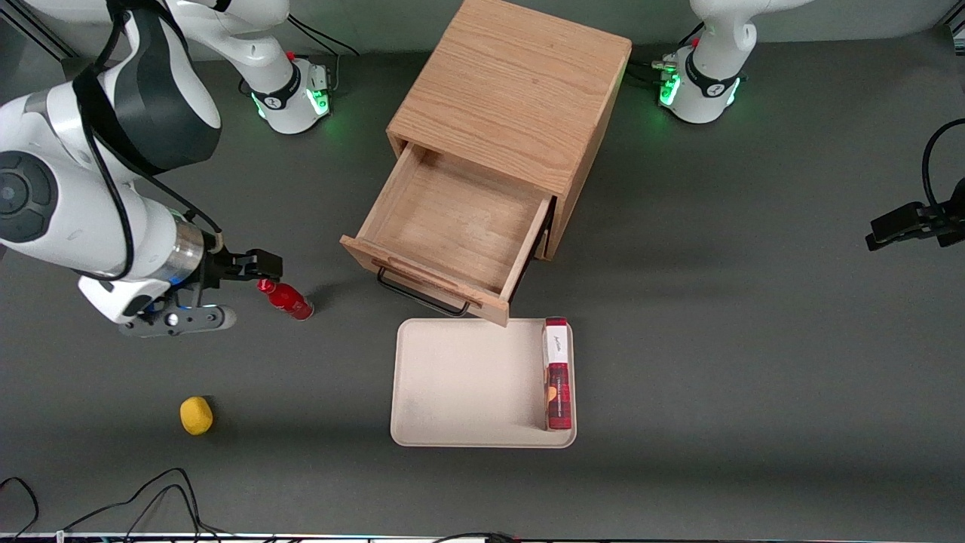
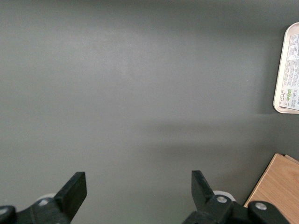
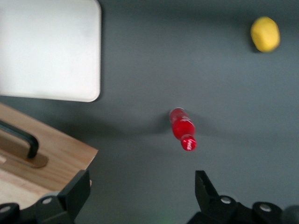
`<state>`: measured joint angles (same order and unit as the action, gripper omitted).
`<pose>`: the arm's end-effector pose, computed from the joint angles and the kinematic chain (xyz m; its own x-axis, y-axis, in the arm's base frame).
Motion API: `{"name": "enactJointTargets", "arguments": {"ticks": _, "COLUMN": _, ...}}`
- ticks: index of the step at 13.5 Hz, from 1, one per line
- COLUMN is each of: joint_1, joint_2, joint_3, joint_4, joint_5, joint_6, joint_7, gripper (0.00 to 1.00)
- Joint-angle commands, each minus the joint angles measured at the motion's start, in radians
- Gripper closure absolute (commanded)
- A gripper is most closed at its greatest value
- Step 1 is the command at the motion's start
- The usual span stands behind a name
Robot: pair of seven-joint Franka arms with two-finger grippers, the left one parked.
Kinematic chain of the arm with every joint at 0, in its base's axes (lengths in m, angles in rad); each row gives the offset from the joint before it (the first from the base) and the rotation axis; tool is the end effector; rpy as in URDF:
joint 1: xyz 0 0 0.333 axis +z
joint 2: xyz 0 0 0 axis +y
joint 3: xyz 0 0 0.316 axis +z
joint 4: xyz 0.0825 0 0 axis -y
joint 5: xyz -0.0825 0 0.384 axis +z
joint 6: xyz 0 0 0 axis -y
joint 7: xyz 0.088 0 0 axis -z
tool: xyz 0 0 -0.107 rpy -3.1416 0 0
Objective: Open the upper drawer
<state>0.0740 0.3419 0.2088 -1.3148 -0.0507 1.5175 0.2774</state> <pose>0.6261 0.1533 0.5378 0.9913 -0.0023 -0.1319 0.0001 -0.9998 0.0178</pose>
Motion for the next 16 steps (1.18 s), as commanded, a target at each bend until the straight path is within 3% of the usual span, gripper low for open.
{"name": "enactJointTargets", "arguments": {"ticks": 1, "joint_1": -0.101, "joint_2": -0.197, "joint_3": 0.024, "joint_4": -0.280, "joint_5": -0.008, "joint_6": 0.151, "joint_7": 0.051, "gripper": 0.00}}
{"name": "enactJointTargets", "arguments": {"ticks": 3, "joint_1": -0.132, "joint_2": -0.274, "joint_3": 0.024, "joint_4": -0.394, "joint_5": -0.005, "joint_6": 0.228, "joint_7": 0.052, "gripper": 0.00}}
{"name": "enactJointTargets", "arguments": {"ticks": 5, "joint_1": -0.138, "joint_2": -0.277, "joint_3": 0.026, "joint_4": -0.402, "joint_5": -0.005, "joint_6": 0.184, "joint_7": 0.051, "gripper": 0.00}}
{"name": "enactJointTargets", "arguments": {"ticks": 7, "joint_1": -0.131, "joint_2": -0.264, "joint_3": 0.026, "joint_4": -0.402, "joint_5": -0.015, "joint_6": 0.138, "joint_7": 0.052, "gripper": 0.10}}
{"name": "enactJointTargets", "arguments": {"ticks": 8, "joint_1": -0.138, "joint_2": -0.262, "joint_3": 0.026, "joint_4": -0.399, "joint_5": -0.015, "joint_6": 0.132, "joint_7": 0.052, "gripper": 0.02}}
{"name": "enactJointTargets", "arguments": {"ticks": 9, "joint_1": -0.151, "joint_2": -0.273, "joint_3": 0.017, "joint_4": -0.388, "joint_5": -0.006, "joint_6": 0.127, "joint_7": 0.055, "gripper": 0.00}}
{"name": "enactJointTargets", "arguments": {"ticks": 13, "joint_1": -0.233, "joint_2": -0.316, "joint_3": 0.023, "joint_4": -0.373, "joint_5": 0.000, "joint_6": 0.099, "joint_7": 0.039, "gripper": 0.00}}
{"name": "enactJointTargets", "arguments": {"ticks": 15, "joint_1": -0.266, "joint_2": -0.351, "joint_3": 0.023, "joint_4": -0.399, "joint_5": 0.037, "joint_6": 0.096, "joint_7": 0.022, "gripper": 0.00}}
{"name": "enactJointTargets", "arguments": {"ticks": 16, "joint_1": -0.275, "joint_2": -0.371, "joint_3": 0.017, "joint_4": -0.411, "joint_5": 0.040, "joint_6": 0.099, "joint_7": -0.065, "gripper": 0.00}}
